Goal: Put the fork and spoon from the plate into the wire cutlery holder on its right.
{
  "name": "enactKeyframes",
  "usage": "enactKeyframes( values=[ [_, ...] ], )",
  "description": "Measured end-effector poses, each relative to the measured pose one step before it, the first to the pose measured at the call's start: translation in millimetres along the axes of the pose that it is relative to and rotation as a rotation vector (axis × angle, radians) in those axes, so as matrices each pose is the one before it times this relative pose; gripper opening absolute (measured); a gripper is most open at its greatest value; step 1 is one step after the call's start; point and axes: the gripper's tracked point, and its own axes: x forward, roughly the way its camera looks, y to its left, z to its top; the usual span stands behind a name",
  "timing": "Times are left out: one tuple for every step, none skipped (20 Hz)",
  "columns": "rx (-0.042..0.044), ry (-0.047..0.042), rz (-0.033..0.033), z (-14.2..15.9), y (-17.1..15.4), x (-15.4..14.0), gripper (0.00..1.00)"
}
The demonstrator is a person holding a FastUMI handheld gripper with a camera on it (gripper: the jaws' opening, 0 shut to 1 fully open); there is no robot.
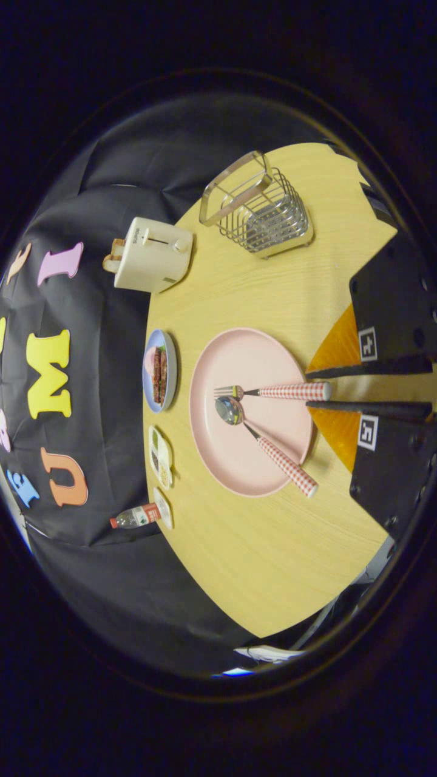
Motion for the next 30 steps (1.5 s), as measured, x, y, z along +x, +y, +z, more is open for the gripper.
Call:
enactKeyframes(
  values=[
    [-0.00087,0.00844,0.00681,0.84,1.23,-0.38,0.12],
    [-0.00223,0.00548,0.00605,-0.68,0.27,-1.79,0.13],
    [-0.00821,-0.00036,-0.00214,1.41,-0.88,-0.74,0.12],
    [-0.00617,-0.00172,0.00069,2.16,-1.78,-2.5,0.06],
    [-0.00233,0.00342,0.00673,1.7,0.07,0.22,0.06],
    [0.00128,0.00033,0.00813,1.98,0.0,-3.96,0.06],
    [-0.0012,0.00145,-0.00307,2.61,-1.81,-0.29,0.06],
    [0.00499,-0.00537,0.00289,2.39,-1.07,-5.07,0.01],
    [0.00358,-0.00204,0.00618,5.48,-1.27,-4.21,0.01],
    [-0.00145,-0.00562,0.00304,3.61,-0.84,-3.2,0.01],
    [-0.00049,-0.00617,0.00318,5.77,-1.87,-3.62,0.01],
    [0.00225,-0.0064,0.00675,4.01,-0.8,-4.76,0.01],
    [0.00075,-0.002,0.00207,6.4,-2.39,-5.66,0.01],
    [0.002,-0.00512,0.00139,6.73,-3.47,-8.16,0.01],
    [0.00112,-0.00166,-0.00458,8.96,-6.7,-9.94,0.01],
    [0.00749,-0.00589,-0.00132,9.2,-9.07,-12.64,0.01],
    [0.00963,-0.00565,0.00007,11.68,-9.33,-15.27,0.0],
    [0.00243,-0.00292,-0.01032,10.44,-13.09,-13.2,0.01],
    [-0.00425,0.00674,-0.02003,9.51,-15.43,-13.77,0.01],
    [0.00459,0.00885,-0.01303,6.46,-14.66,-12.01,0.0],
    [0.01026,0.01499,-0.01809,5.06,-17.36,-12.28,0.01],
    [0.02154,0.01526,-0.01254,1.54,-16.91,-11.52,0.01],
    [0.024,0.02474,-0.01405,-0.41,-18.04,-10.6,0.01],
    [0.02069,0.02492,-0.01991,-2.94,-17.01,-8.62,0.0],
    [0.00807,0.0334,-0.02012,-4.83,-15.86,-6.23,0.0],
    [0.00469,0.03963,-0.017,-6.83,-11.32,-4.33,0.0],
    [0.00213,0.04106,-0.01271,-5.83,-9.66,-2.57,0.01],
    [0.00294,0.03173,-0.00807,-4.01,-5.84,-2.45,0.01],
    [0.0031,0.02295,-0.00214,-1.22,-3.34,-0.18,0.0],
    [-0.00095,0.03213,-0.00165,-3.21,-1.25,1.43,0.0]
  ],
)
